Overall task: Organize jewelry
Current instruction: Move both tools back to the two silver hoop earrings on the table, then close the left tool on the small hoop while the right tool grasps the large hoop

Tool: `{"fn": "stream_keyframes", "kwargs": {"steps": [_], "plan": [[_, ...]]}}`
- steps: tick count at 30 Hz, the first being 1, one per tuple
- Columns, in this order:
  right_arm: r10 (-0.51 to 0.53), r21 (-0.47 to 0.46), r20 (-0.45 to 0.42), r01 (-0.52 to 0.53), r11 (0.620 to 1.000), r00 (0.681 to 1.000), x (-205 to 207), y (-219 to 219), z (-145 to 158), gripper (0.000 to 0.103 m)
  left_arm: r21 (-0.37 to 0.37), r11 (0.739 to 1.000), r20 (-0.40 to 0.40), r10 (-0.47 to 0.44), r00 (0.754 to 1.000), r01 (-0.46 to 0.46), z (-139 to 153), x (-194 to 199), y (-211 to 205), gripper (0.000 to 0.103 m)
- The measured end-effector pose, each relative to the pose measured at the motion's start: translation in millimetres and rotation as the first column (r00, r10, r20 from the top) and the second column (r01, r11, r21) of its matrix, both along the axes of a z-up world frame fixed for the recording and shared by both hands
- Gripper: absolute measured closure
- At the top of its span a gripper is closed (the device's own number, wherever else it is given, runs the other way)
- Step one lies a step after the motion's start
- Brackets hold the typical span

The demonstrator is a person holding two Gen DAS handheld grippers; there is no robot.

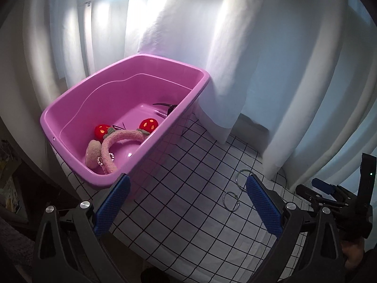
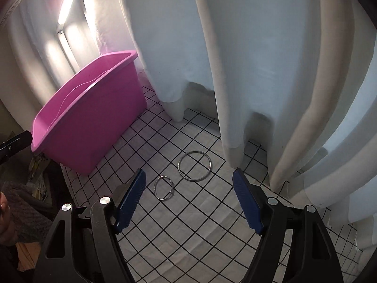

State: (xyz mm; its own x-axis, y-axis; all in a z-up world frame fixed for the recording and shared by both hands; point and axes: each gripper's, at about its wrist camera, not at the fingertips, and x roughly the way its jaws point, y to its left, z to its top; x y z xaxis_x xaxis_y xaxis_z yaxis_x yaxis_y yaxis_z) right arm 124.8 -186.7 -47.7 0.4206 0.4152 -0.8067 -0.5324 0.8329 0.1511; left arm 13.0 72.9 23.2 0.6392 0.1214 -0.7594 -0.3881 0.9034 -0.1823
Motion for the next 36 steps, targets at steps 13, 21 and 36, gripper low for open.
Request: {"fn": "stream_keyframes", "kwargs": {"steps": [13, 21, 36], "plan": [[0.323, -0.036, -0.033, -0.324, 0.945, 0.946, 39.0, 7.1, -90.9, 0.03, 0.006, 0.988, -0.147, 0.155, 0.977, -0.156, -107.6, 11.3, -99.1, 0.006], [0.403, -0.053, -0.049, -0.405, 0.913, 0.914, 75.4, 30.3, -128.0, 0.03, 0.007, 0.976, -0.182, 0.214, 0.96, -0.217, -158.6, 47.5, -93.2, 0.006], [0.505, -0.159, 0.037, -0.494, 0.855, 0.862, 88.2, 62.0, -148.3, 0.03, 0.002, 0.965, -0.196, 0.257, 0.946, -0.262, -184.9, 68.8, -99.3, 0.006]]}}
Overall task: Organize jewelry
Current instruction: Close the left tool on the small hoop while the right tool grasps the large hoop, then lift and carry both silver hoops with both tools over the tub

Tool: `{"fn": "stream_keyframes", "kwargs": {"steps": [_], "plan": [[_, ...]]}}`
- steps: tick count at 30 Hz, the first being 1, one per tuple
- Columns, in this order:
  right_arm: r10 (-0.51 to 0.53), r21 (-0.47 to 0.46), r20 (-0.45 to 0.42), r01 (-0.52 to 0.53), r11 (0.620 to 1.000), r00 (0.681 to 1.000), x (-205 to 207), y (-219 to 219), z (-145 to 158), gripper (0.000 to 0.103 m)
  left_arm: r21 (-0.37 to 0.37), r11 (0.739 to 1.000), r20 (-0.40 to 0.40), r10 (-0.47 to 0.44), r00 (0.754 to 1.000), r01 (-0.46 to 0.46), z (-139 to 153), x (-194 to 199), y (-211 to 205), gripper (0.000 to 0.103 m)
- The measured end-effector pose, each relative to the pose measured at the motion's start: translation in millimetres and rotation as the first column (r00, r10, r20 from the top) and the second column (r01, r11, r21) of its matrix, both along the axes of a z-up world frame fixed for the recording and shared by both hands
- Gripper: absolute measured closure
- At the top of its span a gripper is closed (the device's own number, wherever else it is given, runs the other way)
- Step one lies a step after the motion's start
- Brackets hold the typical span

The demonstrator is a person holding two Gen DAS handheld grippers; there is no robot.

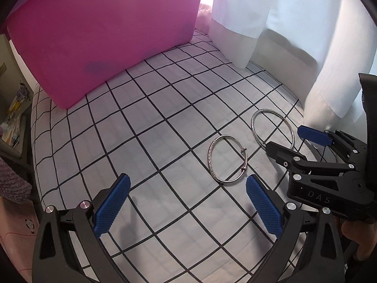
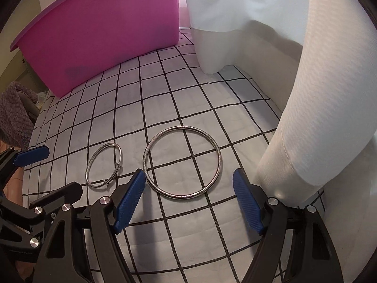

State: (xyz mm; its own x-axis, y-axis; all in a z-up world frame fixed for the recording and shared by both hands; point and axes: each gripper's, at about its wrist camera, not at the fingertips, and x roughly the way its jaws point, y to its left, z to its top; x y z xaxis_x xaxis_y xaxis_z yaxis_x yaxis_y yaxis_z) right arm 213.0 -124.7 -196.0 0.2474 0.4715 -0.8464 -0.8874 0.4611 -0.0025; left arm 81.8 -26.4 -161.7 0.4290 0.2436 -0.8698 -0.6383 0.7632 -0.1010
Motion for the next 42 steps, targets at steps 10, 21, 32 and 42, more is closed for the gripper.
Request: {"fn": "stream_keyframes", "kwargs": {"steps": [10, 21, 32, 42], "plan": [[-0.013, 0.018, -0.006, 0.013, 1.0, 1.0, 25.5, 0.5, 1.4, 0.029, 0.015, 1.0, -0.023, 0.007, 1.0, -0.007, -8.7, 22.2, -5.2, 0.006], [0.006, 0.011, 0.021, -0.006, 1.0, 1.0, 36.4, 30.6, -6.6, 0.021, 0.087, 0.996, -0.016, 0.0, 1.0, 0.001, -16.6, 27.7, -9.0, 0.005], [-0.002, 0.031, 0.035, 0.001, 1.0, 0.999, 29.2, 32.0, -7.3, 0.023, 0.1, 0.995, 0.007, -0.021, 1.0, 0.02, -13.3, 27.4, -13.0, 0.022], [-0.057, 0.078, 0.004, 0.056, 0.995, 0.998, 21.3, 17.3, -1.6, 0.033, 0.086, 0.995, 0.032, -0.05, 0.998, 0.048, -11.0, 21.4, -16.0, 0.062]]}}
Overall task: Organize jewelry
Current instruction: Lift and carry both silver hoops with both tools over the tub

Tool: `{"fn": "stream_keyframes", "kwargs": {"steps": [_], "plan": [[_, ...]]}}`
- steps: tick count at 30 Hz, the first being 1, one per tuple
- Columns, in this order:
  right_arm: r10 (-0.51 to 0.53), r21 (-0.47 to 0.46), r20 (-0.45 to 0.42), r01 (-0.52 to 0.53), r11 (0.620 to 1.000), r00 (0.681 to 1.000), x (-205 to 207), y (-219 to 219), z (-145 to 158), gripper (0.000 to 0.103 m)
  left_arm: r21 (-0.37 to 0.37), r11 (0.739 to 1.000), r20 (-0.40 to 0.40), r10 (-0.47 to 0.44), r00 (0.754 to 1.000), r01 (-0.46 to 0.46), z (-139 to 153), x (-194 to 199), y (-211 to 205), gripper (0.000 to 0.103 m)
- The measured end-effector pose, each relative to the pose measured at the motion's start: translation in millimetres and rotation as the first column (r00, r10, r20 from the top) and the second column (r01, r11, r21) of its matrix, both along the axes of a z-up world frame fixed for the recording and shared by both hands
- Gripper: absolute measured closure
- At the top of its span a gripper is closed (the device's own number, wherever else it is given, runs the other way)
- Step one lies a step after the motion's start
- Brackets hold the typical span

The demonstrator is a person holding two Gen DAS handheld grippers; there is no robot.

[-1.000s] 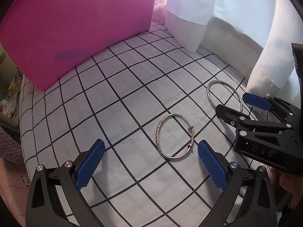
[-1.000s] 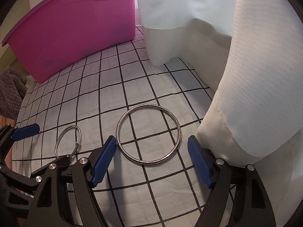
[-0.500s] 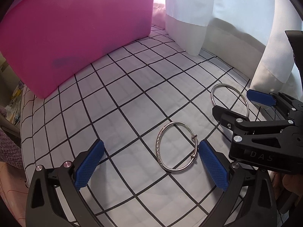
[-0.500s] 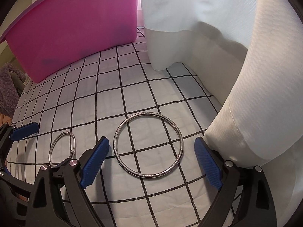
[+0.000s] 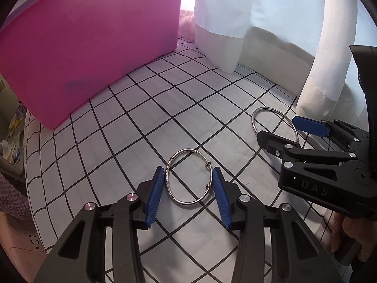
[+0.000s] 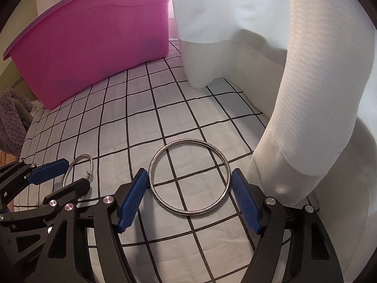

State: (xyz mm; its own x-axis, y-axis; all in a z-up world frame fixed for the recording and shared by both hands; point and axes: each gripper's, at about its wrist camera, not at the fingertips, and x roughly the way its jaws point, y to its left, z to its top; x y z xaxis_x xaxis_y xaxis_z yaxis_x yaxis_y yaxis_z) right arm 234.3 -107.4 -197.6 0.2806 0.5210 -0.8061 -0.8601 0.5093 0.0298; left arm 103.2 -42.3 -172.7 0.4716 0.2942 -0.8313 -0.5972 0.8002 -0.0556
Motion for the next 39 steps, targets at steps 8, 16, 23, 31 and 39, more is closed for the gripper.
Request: {"fn": "stream_keyframes", "kwargs": {"steps": [8, 16, 23, 31, 39], "plan": [[-0.017, 0.049, -0.014, 0.018, 0.999, 1.0, -19.9, -21.4, 17.7, 0.033, 0.013, 1.0, 0.018, -0.01, 1.0, 0.01, 13.3, -16.1, 2.2, 0.062], [-0.02, 0.109, -0.005, 0.02, 0.994, 1.0, -41.8, -23.7, 55.0, 0.033, 0.048, 0.998, 0.068, -0.03, 0.997, 0.027, 54.8, -34.1, 6.7, 0.062], [-0.022, 0.2, 0.029, 0.016, 0.98, 0.999, -53.7, -15.3, 115.1, 0.033, 0.101, 0.995, 0.121, -0.022, 0.992, 0.01, 112.4, -56.6, 18.0, 0.062], [-0.002, 0.299, 0.11, -0.031, 0.954, 0.994, -67.0, 18.2, 197.2, 0.033, 0.173, 0.985, 0.207, -0.014, 0.978, -0.022, 186.0, -70.2, 51.6, 0.062], [0.014, 0.361, 0.119, -0.057, 0.931, 0.993, -66.8, 90.7, 249.5, 0.033, 0.224, 0.974, 0.266, -0.02, 0.964, -0.041, 232.7, -68.7, 119.6, 0.062]]}}
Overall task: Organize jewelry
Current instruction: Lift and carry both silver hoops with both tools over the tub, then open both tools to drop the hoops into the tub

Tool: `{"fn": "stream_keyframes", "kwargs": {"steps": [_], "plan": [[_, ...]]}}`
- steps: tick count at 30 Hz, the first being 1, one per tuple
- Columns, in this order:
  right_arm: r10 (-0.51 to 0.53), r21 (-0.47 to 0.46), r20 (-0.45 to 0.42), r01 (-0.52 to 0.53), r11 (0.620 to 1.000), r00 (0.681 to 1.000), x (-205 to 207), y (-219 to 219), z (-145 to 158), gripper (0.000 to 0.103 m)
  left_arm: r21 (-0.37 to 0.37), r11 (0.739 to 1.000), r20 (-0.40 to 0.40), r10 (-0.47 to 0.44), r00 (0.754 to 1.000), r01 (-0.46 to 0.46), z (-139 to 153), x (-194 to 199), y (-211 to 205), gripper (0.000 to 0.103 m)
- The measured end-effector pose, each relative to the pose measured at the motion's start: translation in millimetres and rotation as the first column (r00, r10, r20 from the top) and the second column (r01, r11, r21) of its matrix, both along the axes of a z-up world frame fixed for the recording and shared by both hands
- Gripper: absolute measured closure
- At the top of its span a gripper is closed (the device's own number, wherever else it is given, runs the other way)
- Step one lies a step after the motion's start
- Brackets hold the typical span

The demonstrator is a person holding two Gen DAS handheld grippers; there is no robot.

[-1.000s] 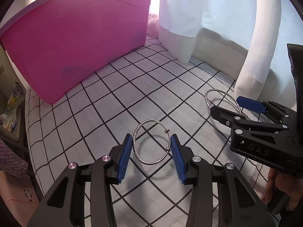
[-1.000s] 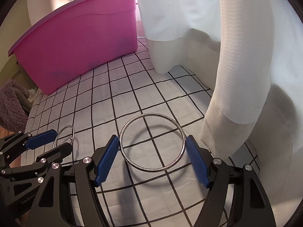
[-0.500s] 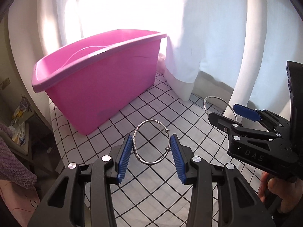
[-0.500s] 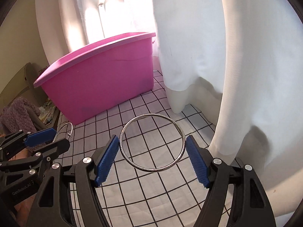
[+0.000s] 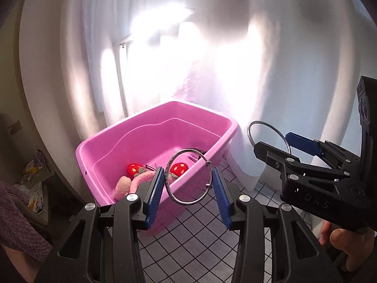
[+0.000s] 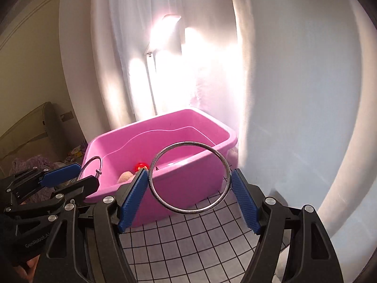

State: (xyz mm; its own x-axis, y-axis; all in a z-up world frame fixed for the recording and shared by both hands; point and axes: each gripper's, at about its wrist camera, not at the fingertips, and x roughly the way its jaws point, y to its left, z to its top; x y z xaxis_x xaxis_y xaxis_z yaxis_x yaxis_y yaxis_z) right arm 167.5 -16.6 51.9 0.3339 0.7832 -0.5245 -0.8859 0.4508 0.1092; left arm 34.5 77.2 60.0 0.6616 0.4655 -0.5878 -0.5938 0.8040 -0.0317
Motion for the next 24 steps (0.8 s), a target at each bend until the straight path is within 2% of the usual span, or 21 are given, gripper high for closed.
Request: {"fn": "stream_keyframes", "kwargs": {"steps": [5, 9, 14, 19, 24], "plan": [[0.024, -0.02, -0.003, -0.024, 1.0, 1.0, 1.9, 62.5, 3.0, 0.033, 0.011, 0.999, -0.007, 0.04, 0.999, -0.04, 4.4, 3.8, 54.4, 0.062], [0.039, -0.061, -0.014, -0.04, 0.997, 0.999, 7.6, 102.8, 0.9, 0.033, -0.006, 0.996, -0.038, 0.084, 0.996, -0.084, -5.1, 10.0, 97.7, 0.062], [0.041, -0.117, -0.071, -0.049, 0.992, 0.997, 24.2, 145.5, -10.2, 0.033, -0.03, 0.991, -0.088, 0.125, 0.988, -0.128, -20.0, 19.7, 140.4, 0.062], [0.034, -0.164, -0.115, -0.053, 0.985, 0.993, 40.3, 179.7, -27.7, 0.033, -0.024, 0.989, -0.123, 0.143, 0.982, -0.147, -34.7, 30.4, 159.0, 0.062], [0.008, -0.252, -0.163, -0.05, 0.966, 0.987, 57.6, 207.1, -47.5, 0.033, -0.023, 0.984, -0.187, 0.168, 0.968, -0.175, -47.5, 42.0, 171.5, 0.062]]}}
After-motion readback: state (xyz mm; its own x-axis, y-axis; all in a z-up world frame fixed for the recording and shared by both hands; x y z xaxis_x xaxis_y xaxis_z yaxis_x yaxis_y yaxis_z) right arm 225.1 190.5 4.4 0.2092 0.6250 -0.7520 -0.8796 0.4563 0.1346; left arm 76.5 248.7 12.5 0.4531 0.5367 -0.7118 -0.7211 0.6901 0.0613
